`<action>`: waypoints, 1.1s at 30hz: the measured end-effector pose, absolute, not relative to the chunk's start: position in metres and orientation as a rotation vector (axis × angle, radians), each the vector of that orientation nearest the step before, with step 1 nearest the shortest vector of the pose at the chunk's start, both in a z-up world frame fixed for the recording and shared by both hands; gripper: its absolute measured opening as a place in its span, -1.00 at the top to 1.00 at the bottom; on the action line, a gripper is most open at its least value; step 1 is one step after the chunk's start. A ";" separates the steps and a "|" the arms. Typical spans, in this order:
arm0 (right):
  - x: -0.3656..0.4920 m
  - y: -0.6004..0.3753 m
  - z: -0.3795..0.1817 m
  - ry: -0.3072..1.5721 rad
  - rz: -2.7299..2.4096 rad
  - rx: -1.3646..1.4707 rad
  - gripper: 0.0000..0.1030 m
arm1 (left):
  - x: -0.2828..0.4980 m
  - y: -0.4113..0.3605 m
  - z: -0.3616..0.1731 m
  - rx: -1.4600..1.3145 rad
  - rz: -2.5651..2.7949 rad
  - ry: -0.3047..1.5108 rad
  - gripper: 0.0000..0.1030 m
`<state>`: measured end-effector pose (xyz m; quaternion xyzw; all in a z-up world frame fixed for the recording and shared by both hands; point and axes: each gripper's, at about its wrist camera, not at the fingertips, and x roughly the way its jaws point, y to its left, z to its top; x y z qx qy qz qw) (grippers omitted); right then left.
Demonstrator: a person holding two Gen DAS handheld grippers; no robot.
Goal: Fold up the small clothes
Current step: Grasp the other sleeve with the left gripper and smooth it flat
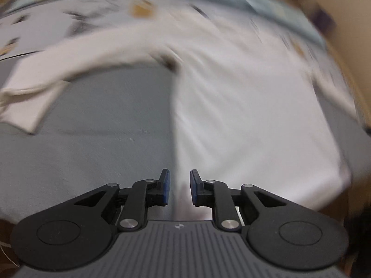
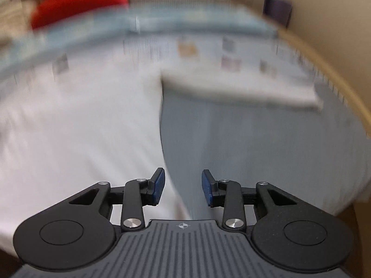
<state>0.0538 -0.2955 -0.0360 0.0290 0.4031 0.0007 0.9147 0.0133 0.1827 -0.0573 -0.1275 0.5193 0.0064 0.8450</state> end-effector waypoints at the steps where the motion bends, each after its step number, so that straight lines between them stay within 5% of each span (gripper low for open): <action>1: 0.054 -0.300 -0.018 0.759 0.015 0.084 0.24 | 0.018 0.192 -0.051 -0.305 0.056 1.072 0.61; 8: 0.060 -0.329 0.037 0.502 0.033 0.161 0.05 | 0.047 0.301 -0.029 -0.660 0.356 0.888 0.66; 12: 0.073 -0.345 0.031 0.481 -0.028 0.413 0.05 | 0.046 0.379 -0.036 -0.921 0.508 0.767 0.54; 15: 0.083 -0.328 0.023 0.510 -0.018 0.421 0.05 | 0.049 0.428 -0.060 -1.106 0.568 0.747 0.24; 29: 0.113 -0.274 0.005 0.590 -0.002 0.241 0.05 | 0.053 0.512 -0.116 -1.463 0.678 0.613 0.16; 31: 0.118 -0.268 0.002 0.599 0.006 0.225 0.05 | 0.054 0.515 -0.121 -1.485 0.688 0.611 0.21; 33: 0.121 -0.261 0.001 0.604 0.014 0.208 0.05 | 0.054 0.515 -0.120 -1.458 0.715 0.616 0.69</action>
